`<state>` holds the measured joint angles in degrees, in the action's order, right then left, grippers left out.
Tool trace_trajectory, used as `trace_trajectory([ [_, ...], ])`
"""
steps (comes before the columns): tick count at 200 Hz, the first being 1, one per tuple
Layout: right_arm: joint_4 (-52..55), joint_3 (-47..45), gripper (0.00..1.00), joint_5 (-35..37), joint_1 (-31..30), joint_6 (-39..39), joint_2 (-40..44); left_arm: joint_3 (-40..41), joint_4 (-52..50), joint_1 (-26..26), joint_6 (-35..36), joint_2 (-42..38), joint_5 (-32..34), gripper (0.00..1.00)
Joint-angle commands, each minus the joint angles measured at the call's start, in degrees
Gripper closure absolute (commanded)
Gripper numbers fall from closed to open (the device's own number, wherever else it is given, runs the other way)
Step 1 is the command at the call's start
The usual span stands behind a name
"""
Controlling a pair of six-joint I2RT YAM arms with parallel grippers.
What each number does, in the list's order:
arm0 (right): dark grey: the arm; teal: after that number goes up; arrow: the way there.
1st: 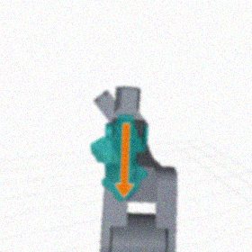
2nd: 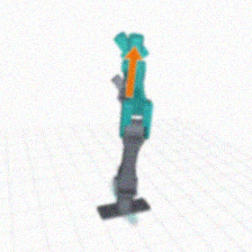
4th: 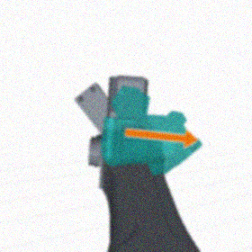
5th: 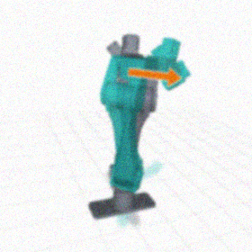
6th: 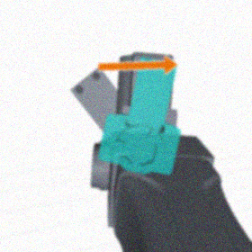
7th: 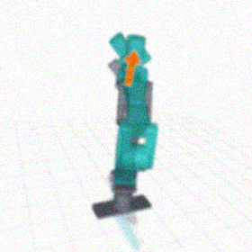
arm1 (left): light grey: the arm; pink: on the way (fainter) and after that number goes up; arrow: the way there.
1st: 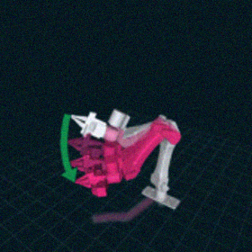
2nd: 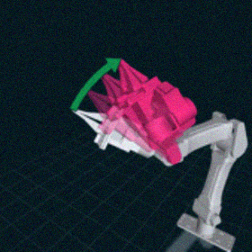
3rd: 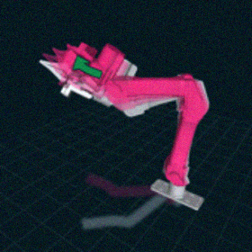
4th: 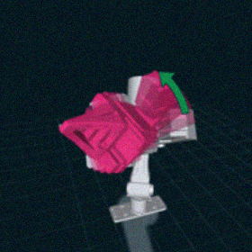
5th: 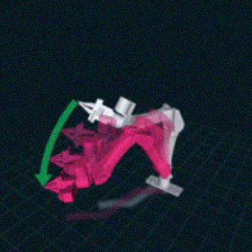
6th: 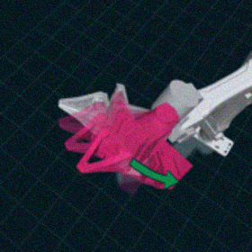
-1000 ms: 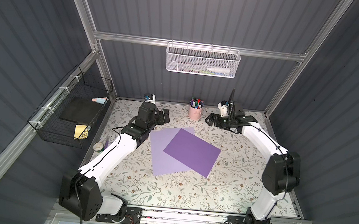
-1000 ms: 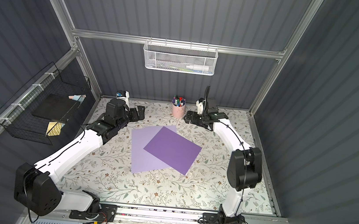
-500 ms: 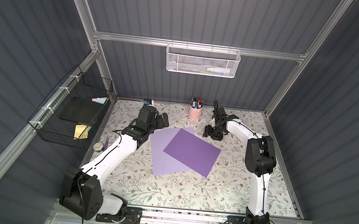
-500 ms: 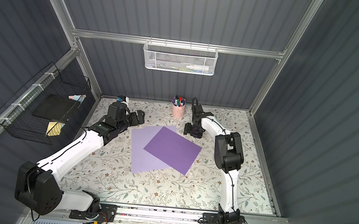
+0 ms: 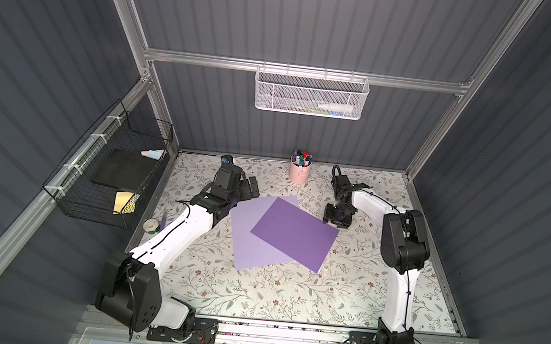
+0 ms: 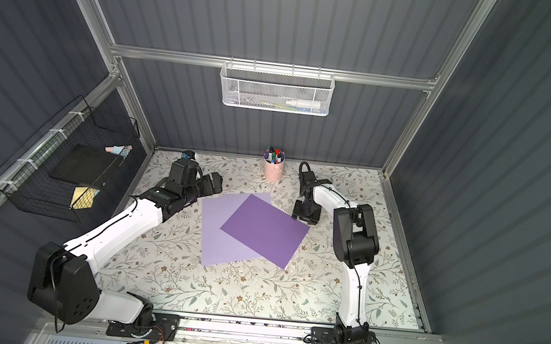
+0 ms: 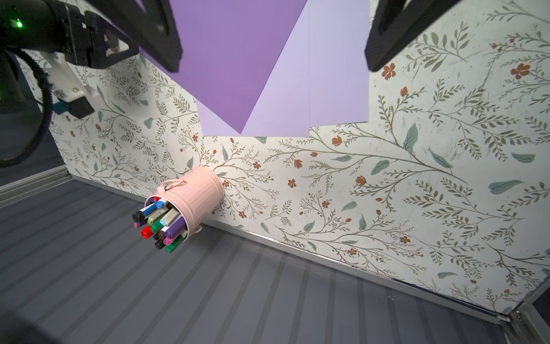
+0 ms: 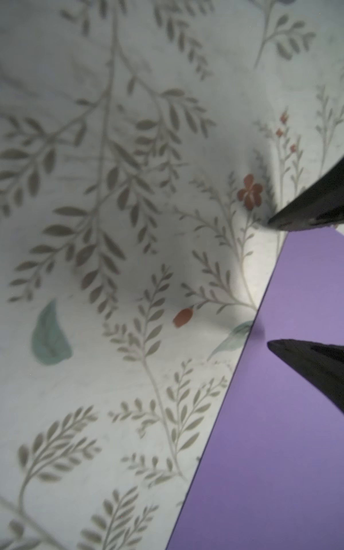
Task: Fold the rectangular paper in half along the long edge
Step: Adjust the paper.
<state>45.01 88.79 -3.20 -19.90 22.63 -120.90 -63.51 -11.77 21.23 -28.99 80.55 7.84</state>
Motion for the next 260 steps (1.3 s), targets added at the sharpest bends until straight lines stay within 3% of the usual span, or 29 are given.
trace_trajectory([
  [1,1.6,-4.3,0.42,0.4,0.2,1.9,1.8,0.9,-1.1,-0.1,-1.0,1.1,0.4,0.01],
  [64,4.9,-18.7,0.44,-0.8,-0.2,6.4,15.2,1.1,-1.5,-0.2,-1.5,2.7,-0.1,0.01],
  [85,6.1,-22.7,0.44,-5.0,-2.0,8.6,20.5,0.9,-1.7,-0.2,-1.6,3.8,-0.2,0.01],
  [133,5.7,-26.1,0.44,-17.6,-12.1,13.1,26.9,0.2,-1.7,-0.1,-1.7,6.1,-0.2,0.01],
  [173,7.4,-16.1,0.49,-10.8,-11.6,7.6,25.5,0.2,-1.8,-0.1,-1.8,6.3,-0.1,0.01],
  [192,9.5,-8.7,0.7,-14.2,-12.0,3.6,20.0,0.3,-1.9,-0.2,-2.0,5.6,0.6,0.01],
  [207,9.6,-3.7,0.79,-16.9,-13.6,0.7,15.7,0.8,-2.2,-0.1,-2.7,4.7,0.7,0.01],
  [260,14.4,16.4,0.85,-11.9,-17.8,-6.3,-0.7,3.7,-3.3,-0.1,-6.1,1.0,4.8,0.01],
])
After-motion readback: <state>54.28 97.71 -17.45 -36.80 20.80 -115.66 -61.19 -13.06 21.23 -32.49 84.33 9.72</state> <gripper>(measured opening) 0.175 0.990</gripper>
